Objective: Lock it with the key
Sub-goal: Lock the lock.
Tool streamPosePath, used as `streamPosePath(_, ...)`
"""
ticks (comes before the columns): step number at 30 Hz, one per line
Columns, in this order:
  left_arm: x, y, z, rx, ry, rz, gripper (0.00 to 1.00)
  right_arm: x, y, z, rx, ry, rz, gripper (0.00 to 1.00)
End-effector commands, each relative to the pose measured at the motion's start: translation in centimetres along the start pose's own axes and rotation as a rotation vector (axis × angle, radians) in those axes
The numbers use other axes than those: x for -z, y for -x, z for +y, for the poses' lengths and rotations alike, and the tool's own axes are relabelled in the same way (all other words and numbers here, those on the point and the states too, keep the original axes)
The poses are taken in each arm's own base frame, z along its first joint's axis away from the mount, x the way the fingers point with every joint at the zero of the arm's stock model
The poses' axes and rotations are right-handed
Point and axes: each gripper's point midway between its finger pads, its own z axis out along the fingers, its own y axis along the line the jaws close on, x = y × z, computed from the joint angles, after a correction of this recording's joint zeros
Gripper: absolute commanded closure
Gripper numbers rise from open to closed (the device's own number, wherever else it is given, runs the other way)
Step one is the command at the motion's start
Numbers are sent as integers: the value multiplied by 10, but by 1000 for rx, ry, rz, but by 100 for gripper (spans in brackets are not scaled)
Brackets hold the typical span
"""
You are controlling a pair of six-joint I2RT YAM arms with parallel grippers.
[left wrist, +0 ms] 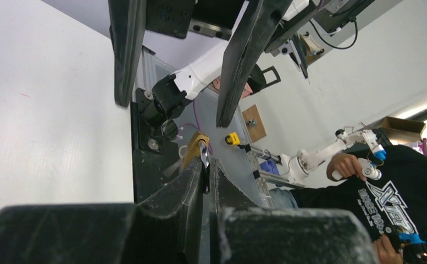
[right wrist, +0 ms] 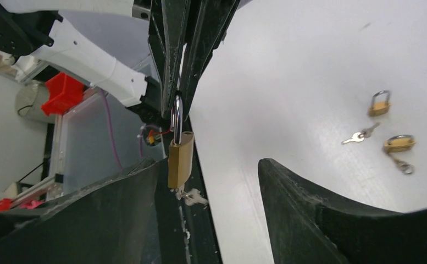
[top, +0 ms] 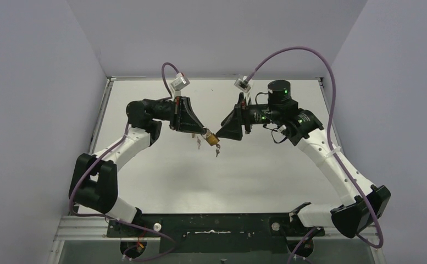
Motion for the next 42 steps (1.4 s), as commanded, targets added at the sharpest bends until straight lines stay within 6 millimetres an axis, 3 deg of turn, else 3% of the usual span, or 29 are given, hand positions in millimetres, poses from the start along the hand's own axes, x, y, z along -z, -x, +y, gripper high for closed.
streamPosePath(1,7,40,-37,-157,11,-131,100,28,54,1,178,-87,-140,30)
streamPosePath(5,14,64,-48,-243,111,-246,100,47,89,9,271,-90,-315,24)
streamPosePath(10,27,88,-47,-344,381,-440,100,49,119,34,349,56,-534,16)
streamPosePath(15,38,107,-55,-337,418,-610,100,31,132,47,404,245,-606,16)
streamPosePath(18,44,110,-55,-350,451,-661,100,32,139,73,505,385,-694,16)
streamPosePath(23,50,114,-58,-384,497,-696,100,14,139,88,486,510,-638,19)
streamPosePath(29,59,117,-63,-434,553,-726,100,7,136,83,460,507,-618,29)
streamPosePath(42,55,121,-78,-451,483,-706,100,-8,137,57,411,384,-603,30)
